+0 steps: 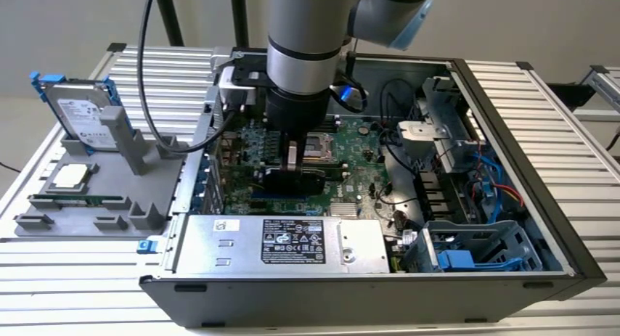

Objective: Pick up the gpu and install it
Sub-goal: 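Insert the gpu into the slot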

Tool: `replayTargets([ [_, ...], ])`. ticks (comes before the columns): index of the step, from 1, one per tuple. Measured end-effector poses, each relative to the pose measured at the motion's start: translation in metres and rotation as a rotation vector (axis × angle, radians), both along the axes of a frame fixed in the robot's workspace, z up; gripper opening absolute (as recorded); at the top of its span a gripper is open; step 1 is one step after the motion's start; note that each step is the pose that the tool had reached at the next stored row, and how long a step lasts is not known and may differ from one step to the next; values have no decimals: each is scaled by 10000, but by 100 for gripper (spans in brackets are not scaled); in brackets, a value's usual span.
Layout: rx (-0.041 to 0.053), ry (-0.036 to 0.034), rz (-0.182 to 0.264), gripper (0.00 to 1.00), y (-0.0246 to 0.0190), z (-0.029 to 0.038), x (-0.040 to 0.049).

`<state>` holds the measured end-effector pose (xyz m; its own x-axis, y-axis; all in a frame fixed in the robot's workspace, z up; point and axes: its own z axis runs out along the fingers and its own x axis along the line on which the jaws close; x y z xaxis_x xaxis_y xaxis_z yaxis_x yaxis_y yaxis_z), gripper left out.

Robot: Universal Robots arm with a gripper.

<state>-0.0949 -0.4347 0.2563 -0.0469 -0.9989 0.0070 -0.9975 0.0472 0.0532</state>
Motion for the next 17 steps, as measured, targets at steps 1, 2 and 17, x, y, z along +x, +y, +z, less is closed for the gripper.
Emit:
replayTargets([
  [1,-1,-4,0,0,0,-1,0],
  [2,-1,-8,0,0,0,-2,0],
  [17,44,-19,186,0,-42,-3,-6],
])
